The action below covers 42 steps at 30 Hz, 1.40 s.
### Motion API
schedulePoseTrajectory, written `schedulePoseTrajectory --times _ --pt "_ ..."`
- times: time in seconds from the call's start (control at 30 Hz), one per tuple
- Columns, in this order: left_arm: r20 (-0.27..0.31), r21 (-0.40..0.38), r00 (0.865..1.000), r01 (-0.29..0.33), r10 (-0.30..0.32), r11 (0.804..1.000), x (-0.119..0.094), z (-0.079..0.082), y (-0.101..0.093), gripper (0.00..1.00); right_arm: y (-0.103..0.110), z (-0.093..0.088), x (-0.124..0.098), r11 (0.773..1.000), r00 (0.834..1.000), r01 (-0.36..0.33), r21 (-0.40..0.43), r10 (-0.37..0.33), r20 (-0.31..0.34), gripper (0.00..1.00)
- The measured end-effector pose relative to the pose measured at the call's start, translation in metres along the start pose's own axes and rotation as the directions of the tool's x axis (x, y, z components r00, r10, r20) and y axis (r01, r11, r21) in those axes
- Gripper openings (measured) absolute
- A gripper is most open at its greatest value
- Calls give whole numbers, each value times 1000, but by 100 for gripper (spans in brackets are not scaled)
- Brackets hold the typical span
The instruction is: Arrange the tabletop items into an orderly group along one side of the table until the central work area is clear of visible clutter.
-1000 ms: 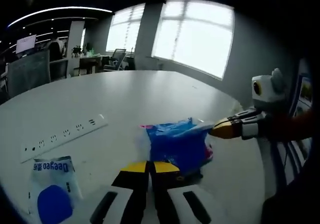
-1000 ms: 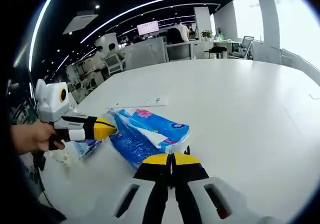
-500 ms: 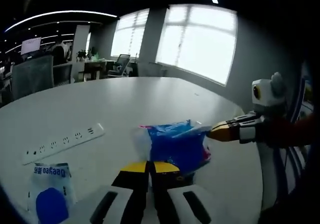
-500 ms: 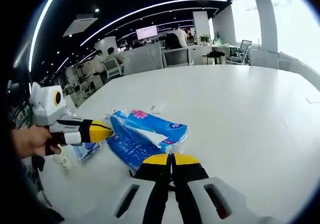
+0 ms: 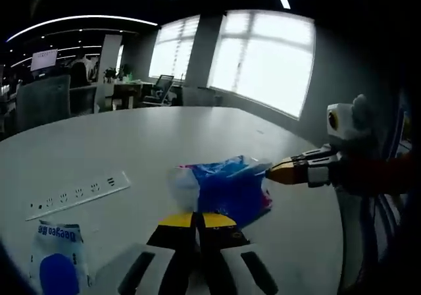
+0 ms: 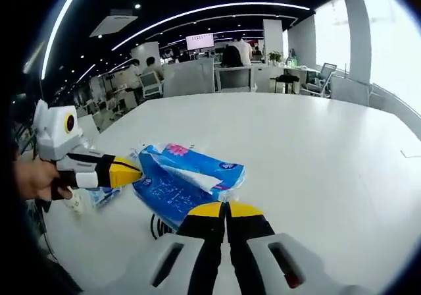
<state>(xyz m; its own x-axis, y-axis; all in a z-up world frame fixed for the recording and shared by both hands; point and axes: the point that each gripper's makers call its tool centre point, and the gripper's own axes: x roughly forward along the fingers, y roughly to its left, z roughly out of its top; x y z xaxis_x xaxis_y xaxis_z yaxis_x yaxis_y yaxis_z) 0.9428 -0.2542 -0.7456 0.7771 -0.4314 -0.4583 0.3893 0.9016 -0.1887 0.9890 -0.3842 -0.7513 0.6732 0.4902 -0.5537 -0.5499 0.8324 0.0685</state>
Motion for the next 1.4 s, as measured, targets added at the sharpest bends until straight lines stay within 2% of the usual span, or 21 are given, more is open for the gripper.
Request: schedulePoseTrajectory --times 0.23,0.53,0.77,1.1,1.4 --pt "1 -15 1000 -14 14 1000 17 1 -2 0 -14 4 4 999 1000 6 -35 -6 0 0" --pt "7 -9 999 -31 31 999 45 2 -9 0 -41 -3 11 999 999 50 10 -50 2 0" --pt "-8 -8 1000 -20 20 1000 65 -7 -16 1 -59 -7 18 996 996 85 31 -86 21 0" --pt "-33 -7 999 -4 4 1000 88 -18 -22 2 -75 -8 22 990 991 121 77 -124 40 0" --pt "-68 13 997 31 -30 999 107 -25 -31 3 -98 -16 37 980 986 160 119 -165 37 0"
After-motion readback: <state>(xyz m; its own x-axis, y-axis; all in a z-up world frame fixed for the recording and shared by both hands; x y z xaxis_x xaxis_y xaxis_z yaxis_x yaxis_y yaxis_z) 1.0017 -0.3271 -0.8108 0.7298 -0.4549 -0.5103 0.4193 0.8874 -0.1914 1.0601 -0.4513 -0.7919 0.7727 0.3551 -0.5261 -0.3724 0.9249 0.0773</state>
